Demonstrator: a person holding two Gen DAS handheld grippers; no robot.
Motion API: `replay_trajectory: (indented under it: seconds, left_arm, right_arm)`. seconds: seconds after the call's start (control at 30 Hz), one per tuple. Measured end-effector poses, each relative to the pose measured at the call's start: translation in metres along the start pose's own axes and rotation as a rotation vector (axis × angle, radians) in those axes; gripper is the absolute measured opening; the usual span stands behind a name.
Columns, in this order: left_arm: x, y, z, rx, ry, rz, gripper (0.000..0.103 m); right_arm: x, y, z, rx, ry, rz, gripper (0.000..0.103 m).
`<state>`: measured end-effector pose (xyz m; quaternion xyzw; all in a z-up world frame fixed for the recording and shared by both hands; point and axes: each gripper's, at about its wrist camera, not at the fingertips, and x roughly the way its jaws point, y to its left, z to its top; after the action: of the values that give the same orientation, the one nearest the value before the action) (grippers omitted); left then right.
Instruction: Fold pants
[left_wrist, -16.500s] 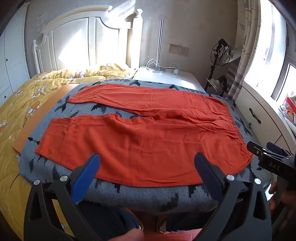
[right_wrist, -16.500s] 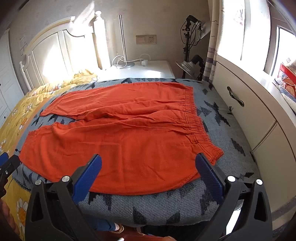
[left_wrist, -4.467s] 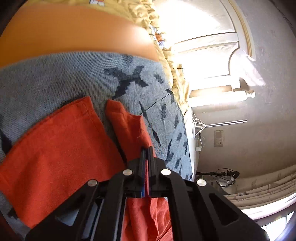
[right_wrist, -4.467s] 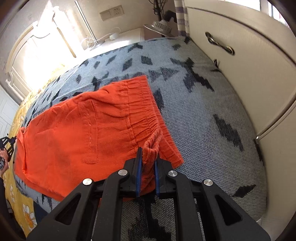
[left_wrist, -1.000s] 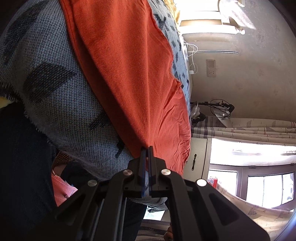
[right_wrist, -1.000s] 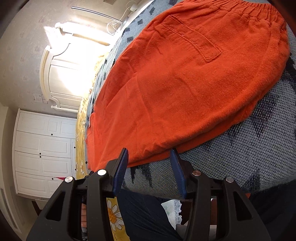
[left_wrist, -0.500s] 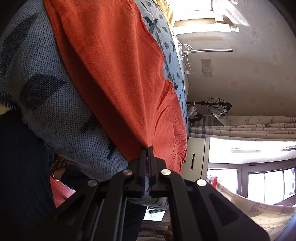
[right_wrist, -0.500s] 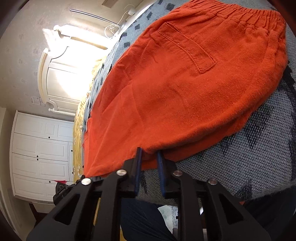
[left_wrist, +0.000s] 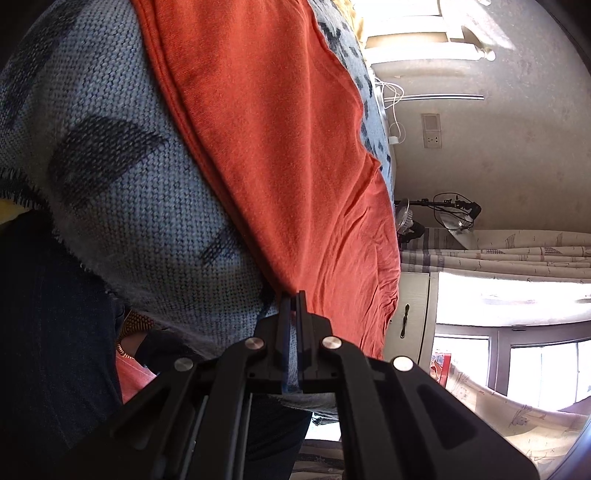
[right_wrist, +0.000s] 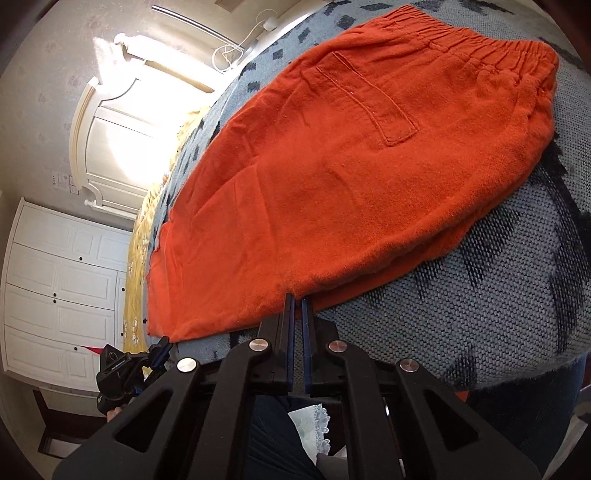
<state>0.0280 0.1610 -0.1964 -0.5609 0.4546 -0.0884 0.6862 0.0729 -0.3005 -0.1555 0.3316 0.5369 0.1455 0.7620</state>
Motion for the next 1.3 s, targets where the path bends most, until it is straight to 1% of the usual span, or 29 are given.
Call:
replay_trajectory:
  seconds: [0.03, 0.07, 0.1, 0.13, 0.2, 0.3, 0.37, 0.4, 0.47, 0.5, 0.53, 0.57, 0.6, 0.63, 0.7, 0.73, 0.77, 0.83, 0.87, 0.9, 0.93, 1.0, 1.03, 1.13, 1.2, 1.23, 1.27, 1.3]
  left_arm:
    - [0.000, 0.000, 0.000, 0.002, 0.009, -0.007, 0.003]
    - [0.000, 0.000, -0.001, 0.003, 0.020, -0.014, 0.008]
    - [0.000, 0.000, -0.002, 0.007, 0.034, -0.021, 0.017]
    - [-0.003, 0.000, -0.003, 0.016, 0.045, -0.026, 0.019]
    - [-0.012, -0.003, -0.007, 0.054, 0.058, -0.030, 0.020]
    - [-0.035, -0.020, -0.008, 0.179, 0.040, -0.024, 0.020]
    - [-0.044, -0.044, 0.001, 0.295, 0.009, -0.017, 0.020]
    - [-0.044, -0.057, 0.008, 0.343, -0.004, -0.014, 0.020]
    - [-0.032, -0.083, 0.024, 0.421, -0.003, -0.017, 0.020]
    - [-0.022, -0.096, 0.031, 0.448, 0.004, -0.015, 0.020]
    - [-0.009, -0.109, 0.039, 0.462, 0.012, -0.004, 0.020]
    - [0.005, -0.121, 0.045, 0.479, 0.029, -0.008, 0.020]
    - [0.021, -0.135, 0.051, 0.503, 0.046, -0.011, 0.020]
    - [0.037, -0.149, 0.057, 0.525, 0.063, -0.007, 0.020]
    - [0.074, -0.174, 0.071, 0.547, 0.129, -0.024, 0.020]
    - [0.091, -0.186, 0.078, 0.555, 0.151, -0.020, 0.021]
    - [0.107, -0.197, 0.085, 0.577, 0.163, 0.011, 0.021]
    - [0.141, -0.221, 0.092, 0.659, 0.214, 0.056, 0.022]
    - [0.157, -0.231, 0.094, 0.708, 0.229, 0.111, 0.023]
    - [0.171, -0.238, 0.091, 0.770, 0.241, 0.176, 0.023]
    - [0.187, -0.245, 0.086, 0.843, 0.264, 0.232, 0.023]
    - [0.214, -0.249, 0.077, 0.954, 0.305, 0.332, 0.023]
    - [0.226, -0.249, 0.072, 0.993, 0.322, 0.376, 0.023]
    - [0.249, -0.240, 0.062, 1.087, 0.337, 0.475, 0.023]
    - [0.262, -0.238, 0.058, 1.134, 0.355, 0.519, 0.022]
    - [0.267, -0.237, 0.056, 1.149, 0.376, 0.527, 0.017]
    - [0.272, -0.236, 0.055, 1.169, 0.388, 0.544, 0.002]
    - [0.275, -0.238, 0.055, 1.188, 0.385, 0.562, 0.003]
  right_arm:
    - [0.001, -0.001, -0.001, 0.002, 0.003, -0.005, 0.004]
    - [0.003, -0.002, -0.001, 0.004, 0.010, -0.011, 0.004]
    - [0.004, -0.003, -0.002, 0.001, 0.021, -0.019, 0.004]
    - [0.004, -0.004, -0.003, -0.001, 0.030, -0.030, 0.005]
    - [0.001, -0.003, -0.005, -0.019, 0.045, -0.056, 0.005]
    - [-0.017, 0.002, -0.011, -0.085, 0.073, -0.090, 0.012]
    - [-0.035, 0.010, -0.010, -0.154, 0.064, -0.102, 0.013]
    - [-0.044, 0.014, -0.004, -0.183, 0.048, -0.099, 0.014]
    - [-0.056, 0.022, 0.020, -0.224, 0.000, -0.112, 0.018]
    - [-0.060, 0.023, 0.038, -0.238, -0.042, -0.140, 0.024]
    - [-0.063, 0.023, 0.056, -0.233, -0.080, -0.178, 0.033]
    - [-0.064, 0.023, 0.074, -0.229, -0.117, -0.199, 0.035]
    - [-0.065, 0.022, 0.092, -0.235, -0.150, -0.203, 0.036]
    - [-0.062, 0.020, 0.109, -0.234, -0.171, -0.230, 0.038]
    - [-0.051, 0.013, 0.135, -0.242, -0.203, -0.288, 0.043]
    - [-0.043, 0.006, 0.144, -0.248, -0.196, -0.339, 0.043]
    - [-0.036, -0.005, 0.150, -0.233, -0.174, -0.401, 0.043]
    - [-0.023, -0.028, 0.146, -0.220, -0.127, -0.472, 0.043]
    - [-0.020, -0.032, 0.140, -0.258, -0.125, -0.491, 0.042]
    - [-0.022, -0.033, 0.130, -0.317, -0.144, -0.513, 0.041]
    - [-0.021, -0.032, 0.123, -0.358, -0.145, -0.556, 0.041]
    - [-0.022, -0.030, 0.113, -0.404, -0.154, -0.595, 0.041]
    - [-0.022, -0.029, 0.110, -0.423, -0.160, -0.605, 0.041]
    - [-0.022, -0.032, 0.106, -0.434, -0.181, -0.603, 0.042]
    - [-0.023, -0.032, 0.106, -0.432, -0.189, -0.597, 0.043]
    - [-0.023, -0.032, 0.106, -0.431, -0.189, -0.592, 0.044]
    - [-0.023, -0.032, 0.105, -0.430, -0.191, -0.589, 0.044]
    - [-0.023, -0.032, 0.106, -0.430, -0.190, -0.585, 0.044]
